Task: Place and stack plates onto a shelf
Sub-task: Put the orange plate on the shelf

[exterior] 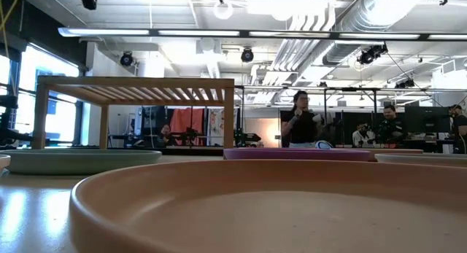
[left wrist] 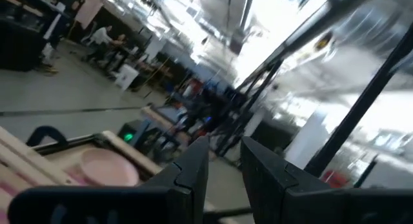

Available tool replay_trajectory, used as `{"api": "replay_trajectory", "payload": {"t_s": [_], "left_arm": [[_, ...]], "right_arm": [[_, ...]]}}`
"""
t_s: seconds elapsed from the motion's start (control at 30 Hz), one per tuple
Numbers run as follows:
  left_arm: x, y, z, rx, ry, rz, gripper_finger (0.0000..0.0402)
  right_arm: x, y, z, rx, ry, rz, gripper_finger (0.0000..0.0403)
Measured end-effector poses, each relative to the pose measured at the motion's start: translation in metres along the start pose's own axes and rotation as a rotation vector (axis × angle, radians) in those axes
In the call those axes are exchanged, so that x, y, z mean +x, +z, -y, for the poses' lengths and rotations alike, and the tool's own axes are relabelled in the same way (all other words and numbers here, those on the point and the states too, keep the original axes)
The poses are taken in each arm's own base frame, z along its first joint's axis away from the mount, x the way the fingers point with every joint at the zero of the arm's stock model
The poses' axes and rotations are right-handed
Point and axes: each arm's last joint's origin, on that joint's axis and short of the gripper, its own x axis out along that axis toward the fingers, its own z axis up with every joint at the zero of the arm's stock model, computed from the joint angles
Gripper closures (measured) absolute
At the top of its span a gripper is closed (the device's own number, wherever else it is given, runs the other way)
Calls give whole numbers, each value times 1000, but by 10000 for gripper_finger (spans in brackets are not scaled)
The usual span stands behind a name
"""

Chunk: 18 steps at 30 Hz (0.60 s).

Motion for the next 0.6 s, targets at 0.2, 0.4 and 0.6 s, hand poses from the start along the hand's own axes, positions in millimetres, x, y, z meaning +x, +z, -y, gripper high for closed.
{"api": "replay_trajectory", "payload": {"t_s": [0.2,0.4,0.6], "left_arm": [[13,6,4,34,91,-49,323],[24,3,0,116,192,-120,323],[33,-4,-6,151,257,-162,323]], "right_arm": [[21,31,-9,-171,-63,-113,245],[42,49,-20,-330,-86,-277,245],[67,58,-31,-411,-58,-382,245]]}}
